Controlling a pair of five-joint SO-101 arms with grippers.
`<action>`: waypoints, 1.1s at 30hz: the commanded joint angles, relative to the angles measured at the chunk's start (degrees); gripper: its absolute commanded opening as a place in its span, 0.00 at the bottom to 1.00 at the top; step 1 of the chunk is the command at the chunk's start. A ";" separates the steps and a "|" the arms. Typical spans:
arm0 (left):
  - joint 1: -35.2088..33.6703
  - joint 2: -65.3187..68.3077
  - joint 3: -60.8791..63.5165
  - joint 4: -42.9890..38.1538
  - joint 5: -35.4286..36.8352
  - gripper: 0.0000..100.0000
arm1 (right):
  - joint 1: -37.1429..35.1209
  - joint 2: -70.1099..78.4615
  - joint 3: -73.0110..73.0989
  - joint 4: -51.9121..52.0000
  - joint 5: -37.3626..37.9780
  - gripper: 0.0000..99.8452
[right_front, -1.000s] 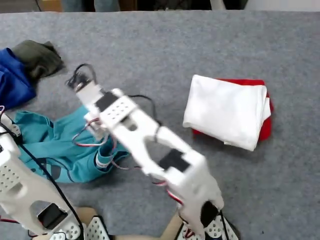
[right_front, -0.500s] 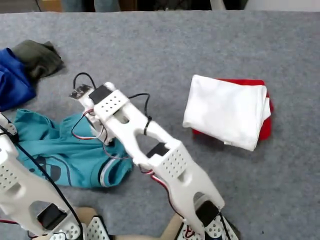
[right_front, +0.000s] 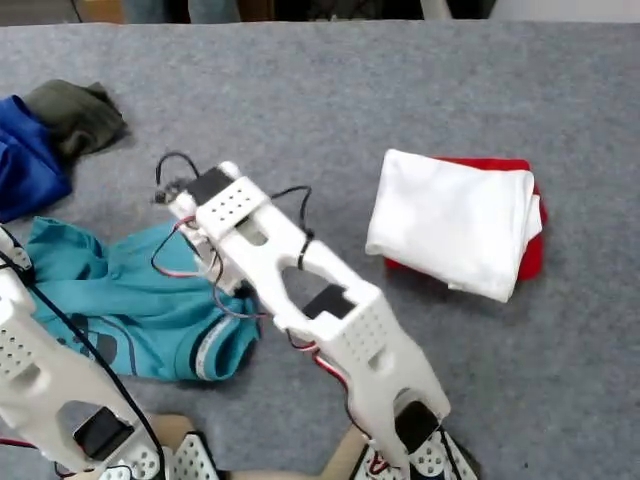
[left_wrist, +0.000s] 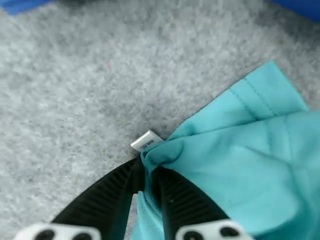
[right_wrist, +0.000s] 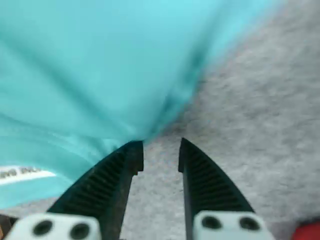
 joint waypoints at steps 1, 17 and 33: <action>-1.45 -0.44 -2.33 -0.44 -0.53 0.03 | 1.32 -7.60 -3.21 -1.93 0.26 0.14; 2.24 -0.44 0.40 -0.53 -0.70 0.03 | 1.41 21.05 -44.97 -15.38 -4.57 0.14; 2.33 -0.44 0.13 -0.62 -0.53 0.03 | 0.53 36.70 -54.73 -18.99 -7.82 0.14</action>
